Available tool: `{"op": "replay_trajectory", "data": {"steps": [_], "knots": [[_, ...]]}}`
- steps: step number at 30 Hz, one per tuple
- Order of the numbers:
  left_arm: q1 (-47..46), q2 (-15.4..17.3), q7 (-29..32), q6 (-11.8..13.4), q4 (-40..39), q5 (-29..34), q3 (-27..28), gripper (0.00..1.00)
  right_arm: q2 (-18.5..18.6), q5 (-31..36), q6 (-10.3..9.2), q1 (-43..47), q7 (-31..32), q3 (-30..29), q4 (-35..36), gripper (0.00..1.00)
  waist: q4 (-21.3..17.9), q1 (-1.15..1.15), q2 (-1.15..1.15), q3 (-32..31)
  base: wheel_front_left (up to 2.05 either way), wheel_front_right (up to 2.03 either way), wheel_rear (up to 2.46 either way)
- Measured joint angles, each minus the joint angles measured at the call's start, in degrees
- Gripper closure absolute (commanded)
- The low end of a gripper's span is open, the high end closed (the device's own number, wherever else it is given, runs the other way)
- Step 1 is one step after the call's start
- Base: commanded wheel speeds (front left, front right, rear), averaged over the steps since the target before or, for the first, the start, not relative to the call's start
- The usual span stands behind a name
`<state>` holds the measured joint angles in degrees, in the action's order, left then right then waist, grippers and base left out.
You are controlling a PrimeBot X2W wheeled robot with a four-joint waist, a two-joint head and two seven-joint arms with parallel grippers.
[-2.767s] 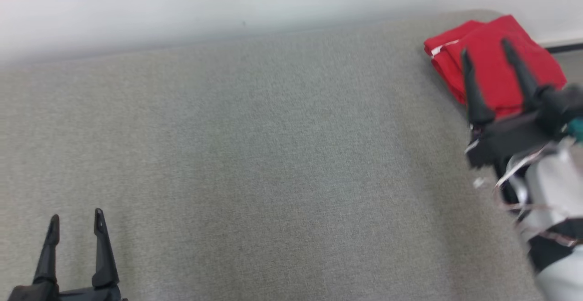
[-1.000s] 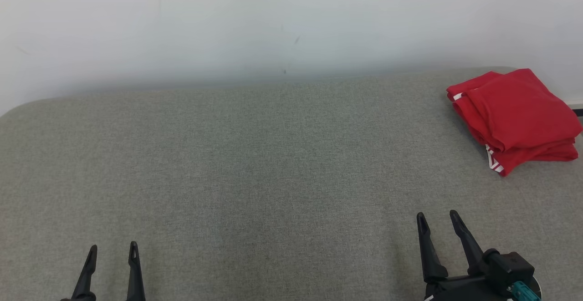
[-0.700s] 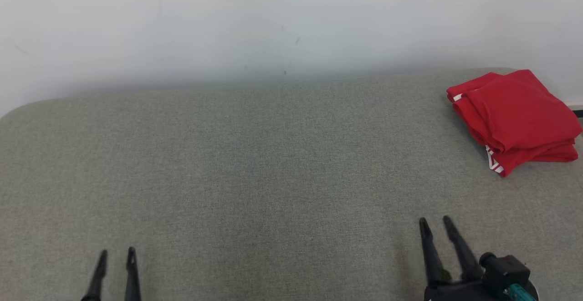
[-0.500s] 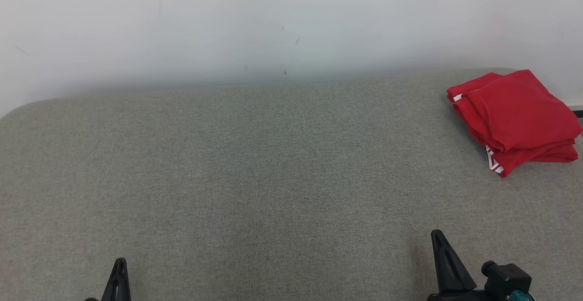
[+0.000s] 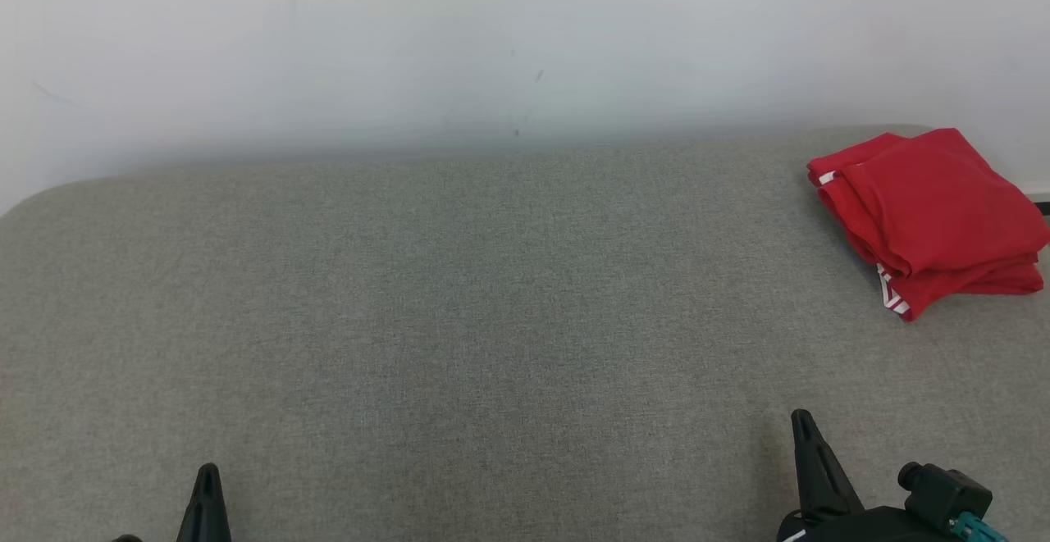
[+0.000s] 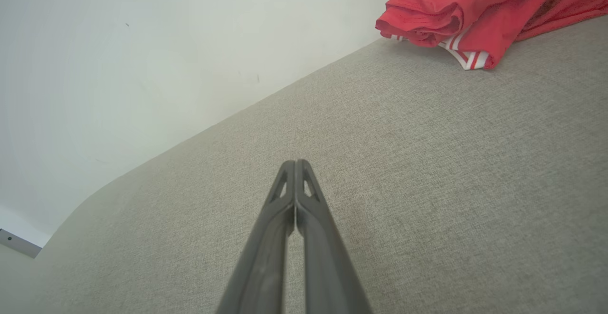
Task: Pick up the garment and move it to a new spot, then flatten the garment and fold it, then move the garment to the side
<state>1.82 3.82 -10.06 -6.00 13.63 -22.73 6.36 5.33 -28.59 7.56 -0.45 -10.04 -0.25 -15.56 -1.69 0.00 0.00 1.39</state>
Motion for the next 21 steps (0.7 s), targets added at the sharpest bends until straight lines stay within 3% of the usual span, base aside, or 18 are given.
{"op": "replay_trajectory", "data": {"steps": [21], "knots": [[-2.11, -0.26, 4.63, -0.14, -0.02, -19.68, -0.03, 1.00, -0.63, -17.83, -0.01, -1.50, 4.58, -1.75, 0.38, 1.00, 0.33, 0.00, 0.00, -0.23, 0.00, 0.00, 0.00]]}}
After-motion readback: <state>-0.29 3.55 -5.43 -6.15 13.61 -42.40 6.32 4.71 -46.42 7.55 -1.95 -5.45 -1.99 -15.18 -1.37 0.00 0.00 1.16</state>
